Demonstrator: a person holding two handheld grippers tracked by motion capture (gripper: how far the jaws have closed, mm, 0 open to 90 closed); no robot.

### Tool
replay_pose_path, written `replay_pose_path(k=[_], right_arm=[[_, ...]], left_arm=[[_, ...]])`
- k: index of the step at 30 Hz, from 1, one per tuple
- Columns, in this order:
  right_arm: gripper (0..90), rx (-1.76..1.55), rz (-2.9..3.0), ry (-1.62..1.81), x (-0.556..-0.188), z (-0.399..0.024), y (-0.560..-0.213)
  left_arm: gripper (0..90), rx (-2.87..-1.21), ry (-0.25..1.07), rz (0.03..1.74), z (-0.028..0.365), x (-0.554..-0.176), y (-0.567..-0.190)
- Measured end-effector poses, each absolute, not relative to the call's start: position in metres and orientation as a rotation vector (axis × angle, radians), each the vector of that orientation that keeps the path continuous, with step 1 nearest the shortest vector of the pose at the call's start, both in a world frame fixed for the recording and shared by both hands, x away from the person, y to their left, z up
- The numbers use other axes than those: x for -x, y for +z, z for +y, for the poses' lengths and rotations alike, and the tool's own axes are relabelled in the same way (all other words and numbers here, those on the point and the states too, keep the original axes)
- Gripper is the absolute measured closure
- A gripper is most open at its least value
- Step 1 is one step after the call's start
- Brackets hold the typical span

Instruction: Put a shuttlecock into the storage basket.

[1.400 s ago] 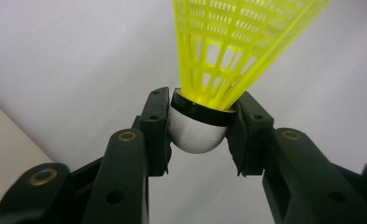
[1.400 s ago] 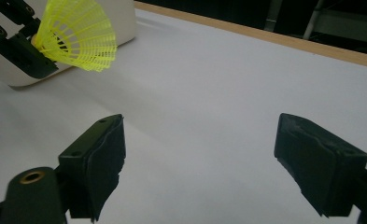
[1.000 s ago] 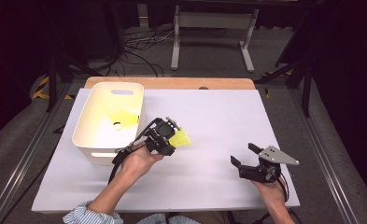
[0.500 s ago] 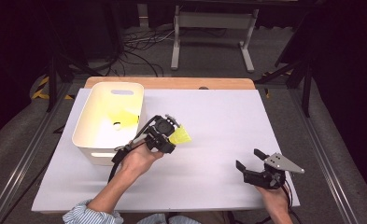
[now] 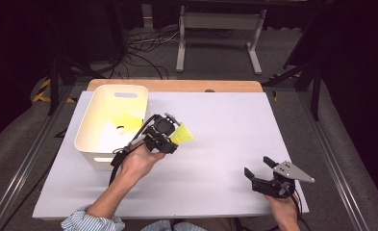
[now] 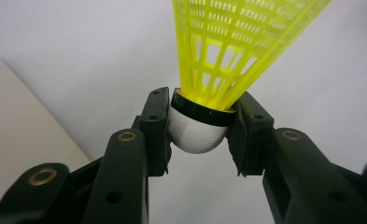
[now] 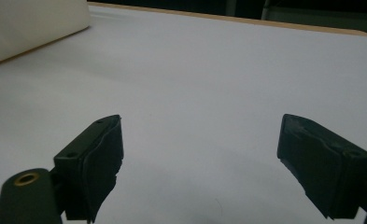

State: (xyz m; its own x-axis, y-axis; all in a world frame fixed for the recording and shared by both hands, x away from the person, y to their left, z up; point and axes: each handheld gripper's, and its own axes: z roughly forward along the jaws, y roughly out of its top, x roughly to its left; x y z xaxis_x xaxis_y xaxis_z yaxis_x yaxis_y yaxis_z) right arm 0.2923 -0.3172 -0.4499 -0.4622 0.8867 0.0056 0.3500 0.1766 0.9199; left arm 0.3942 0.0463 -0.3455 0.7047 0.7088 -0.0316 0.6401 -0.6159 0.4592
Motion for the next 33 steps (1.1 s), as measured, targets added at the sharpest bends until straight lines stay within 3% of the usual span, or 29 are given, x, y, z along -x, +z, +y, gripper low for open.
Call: replay_pose_path(k=[33], right_arm=[[14.7,-1.184,1.927,1.207,-0.294,-0.321,-0.454]], left_arm=[[62.9,-2.462,0.220,1.092,0.058,-0.405,-0.320]])
